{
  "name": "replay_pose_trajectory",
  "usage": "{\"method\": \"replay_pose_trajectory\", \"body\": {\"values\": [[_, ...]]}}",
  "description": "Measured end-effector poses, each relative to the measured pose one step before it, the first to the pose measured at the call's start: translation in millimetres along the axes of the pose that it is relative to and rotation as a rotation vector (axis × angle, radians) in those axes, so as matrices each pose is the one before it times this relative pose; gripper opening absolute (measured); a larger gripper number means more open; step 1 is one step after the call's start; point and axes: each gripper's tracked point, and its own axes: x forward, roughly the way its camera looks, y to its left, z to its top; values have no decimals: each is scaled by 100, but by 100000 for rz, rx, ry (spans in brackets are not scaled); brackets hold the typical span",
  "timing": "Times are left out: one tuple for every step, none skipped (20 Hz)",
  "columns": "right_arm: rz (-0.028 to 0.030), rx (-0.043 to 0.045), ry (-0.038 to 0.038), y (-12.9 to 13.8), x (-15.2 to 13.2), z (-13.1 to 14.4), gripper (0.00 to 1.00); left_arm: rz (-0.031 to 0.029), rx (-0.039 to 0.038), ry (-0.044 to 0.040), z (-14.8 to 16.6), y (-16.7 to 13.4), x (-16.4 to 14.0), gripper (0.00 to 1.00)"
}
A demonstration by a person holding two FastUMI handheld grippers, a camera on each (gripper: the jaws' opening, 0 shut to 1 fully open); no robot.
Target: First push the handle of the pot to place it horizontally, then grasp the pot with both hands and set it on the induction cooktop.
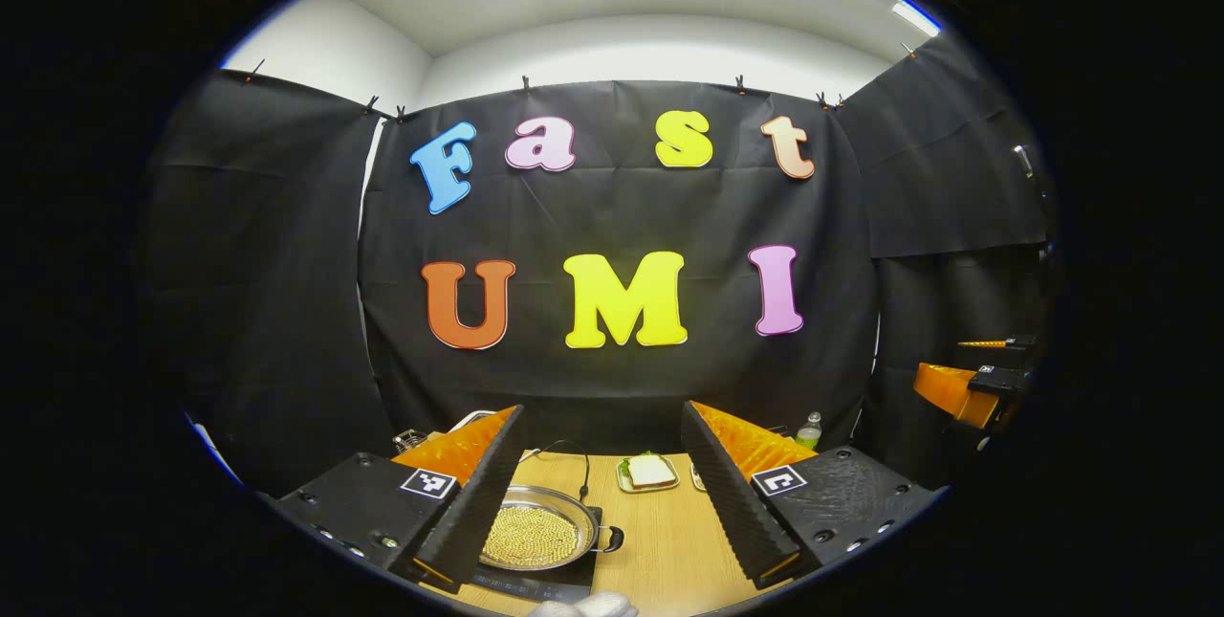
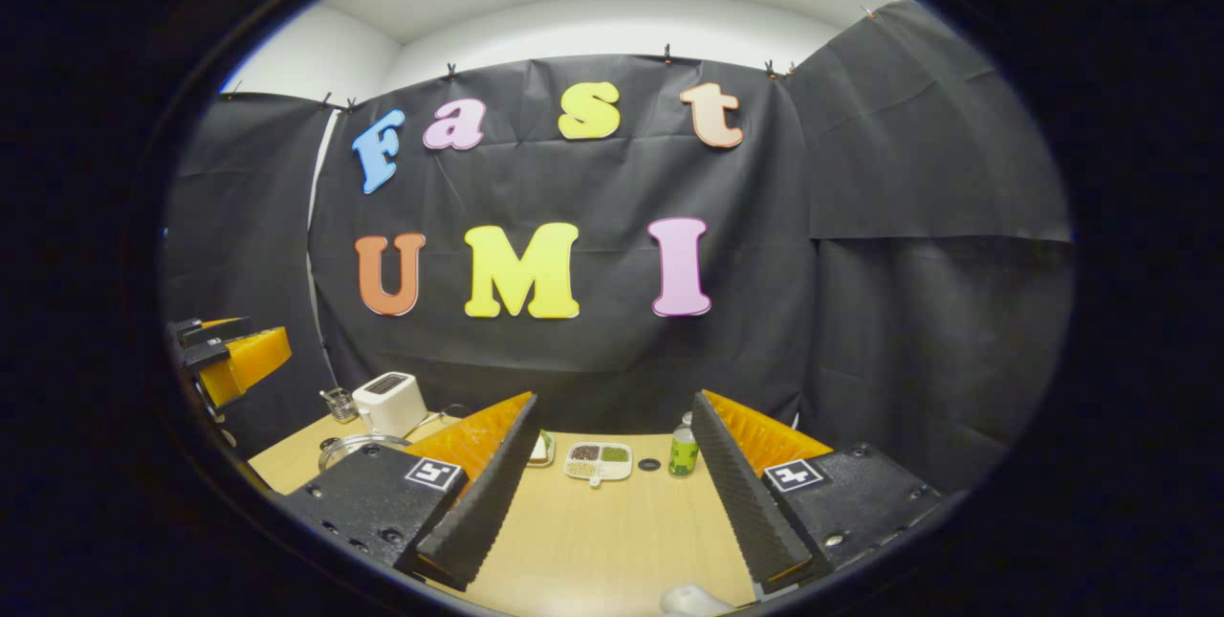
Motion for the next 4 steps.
{"method": "replay_pose_trajectory", "body": {"values": [[-187, -147, -526, -141, -113, 201, 100, -29, 175, -188, 125, -84, 38, 96], [-80, 178, -426, -140, -7, 166, 99, 165, 148, 26, 74, -18, -1, 96], [-367, 265, -318, -177, -18, 92, 99, -9, 205, -78, -74, 21, 48, 96], [156, -28, -235, -21, -52, 66, 99, 185, 144, -479, 174, 0, -25, 96]]}}
